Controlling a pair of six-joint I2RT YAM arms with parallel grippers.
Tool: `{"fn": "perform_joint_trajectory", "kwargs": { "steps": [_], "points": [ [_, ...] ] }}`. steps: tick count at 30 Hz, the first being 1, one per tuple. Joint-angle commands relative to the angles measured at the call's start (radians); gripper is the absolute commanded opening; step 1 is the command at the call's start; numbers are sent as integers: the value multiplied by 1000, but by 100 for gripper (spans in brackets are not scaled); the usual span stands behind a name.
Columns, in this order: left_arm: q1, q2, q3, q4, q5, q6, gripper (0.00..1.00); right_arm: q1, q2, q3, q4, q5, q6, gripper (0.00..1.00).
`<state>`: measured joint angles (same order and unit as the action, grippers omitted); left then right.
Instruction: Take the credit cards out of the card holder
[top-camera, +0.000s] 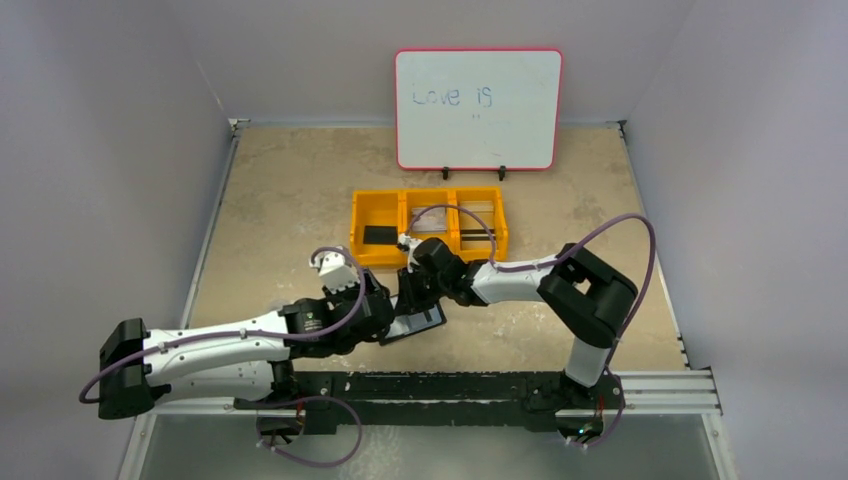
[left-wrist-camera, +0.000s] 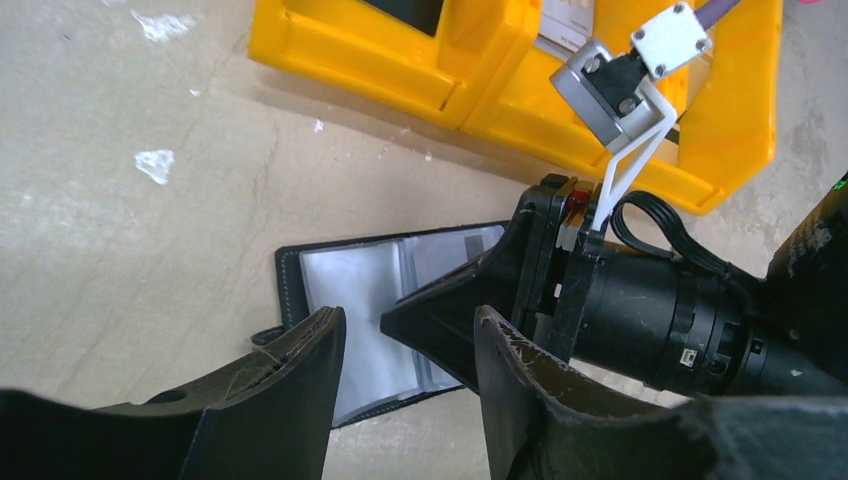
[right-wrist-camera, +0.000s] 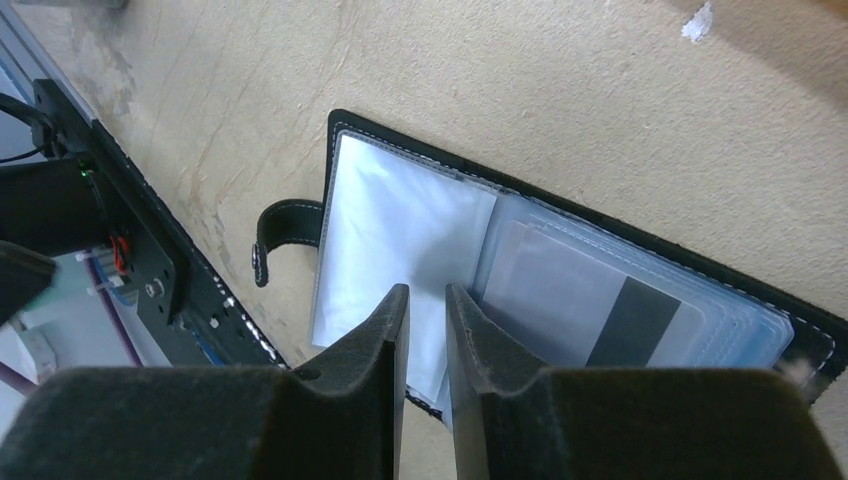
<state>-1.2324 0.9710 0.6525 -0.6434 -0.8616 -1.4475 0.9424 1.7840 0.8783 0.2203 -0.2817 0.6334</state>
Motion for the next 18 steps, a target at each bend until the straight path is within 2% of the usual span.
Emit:
{"fn": "perform_joint_trajectory", "kwargs": {
  "steps": [1, 8, 18],
  "points": [
    [6, 31, -37, 153, 57, -17, 47, 1, -30, -28, -15, 18, 26, 23],
    [130, 48, -134, 304, 228, -27, 42, -14, -32, -56, 27, -8, 43, 23],
    [176, 75, -269, 622, 360, -52, 38, -47, -79, -112, 83, -25, 66, 22]
  ]
}}
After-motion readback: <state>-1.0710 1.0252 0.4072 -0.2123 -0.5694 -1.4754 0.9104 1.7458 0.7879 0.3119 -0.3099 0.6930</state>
